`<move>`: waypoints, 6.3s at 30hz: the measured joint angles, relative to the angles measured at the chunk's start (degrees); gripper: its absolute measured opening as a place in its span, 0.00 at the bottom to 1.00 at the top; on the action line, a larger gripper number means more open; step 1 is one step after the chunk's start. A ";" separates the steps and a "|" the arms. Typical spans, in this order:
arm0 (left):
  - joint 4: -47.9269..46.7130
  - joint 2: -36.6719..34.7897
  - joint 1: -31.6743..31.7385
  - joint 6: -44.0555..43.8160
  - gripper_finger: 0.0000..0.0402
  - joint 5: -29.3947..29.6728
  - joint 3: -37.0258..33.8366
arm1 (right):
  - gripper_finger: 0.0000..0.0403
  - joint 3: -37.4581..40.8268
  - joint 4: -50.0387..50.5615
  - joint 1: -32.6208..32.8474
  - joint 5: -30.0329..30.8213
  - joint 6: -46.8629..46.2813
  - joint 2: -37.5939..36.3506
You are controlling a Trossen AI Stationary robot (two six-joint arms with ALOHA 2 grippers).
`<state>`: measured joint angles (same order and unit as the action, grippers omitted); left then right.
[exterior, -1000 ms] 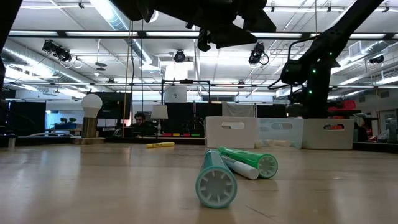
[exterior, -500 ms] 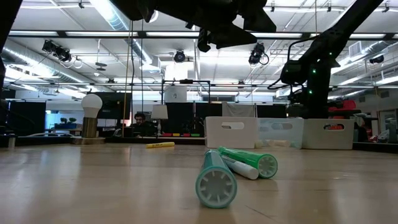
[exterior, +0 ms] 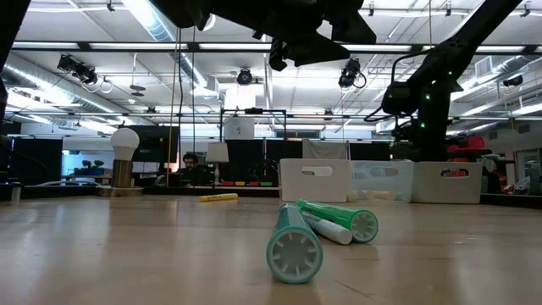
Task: Pick & Place Markers
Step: Put the green highlighter pen into the transparent bin
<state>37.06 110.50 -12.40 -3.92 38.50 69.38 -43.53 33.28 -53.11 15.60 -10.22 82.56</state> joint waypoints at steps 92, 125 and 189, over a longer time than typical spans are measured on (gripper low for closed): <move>-42.40 2.28 -5.01 -73.49 0.59 -25.74 -0.44 | 0.41 28.04 -54.93 70.96 -18.04 -5.00 -22.02; -54.30 3.74 -0.26 -58.03 0.46 -41.34 9.86 | 0.41 28.06 -52.85 70.96 -15.77 -4.26 -22.00; -44.40 6.17 1.21 -25.31 0.01 -31.17 10.95 | 0.41 28.09 -53.08 70.96 -12.88 -5.95 -21.75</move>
<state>-7.34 116.67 -11.19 -29.23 7.33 80.34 -15.44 -19.81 17.85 2.72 -16.17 60.80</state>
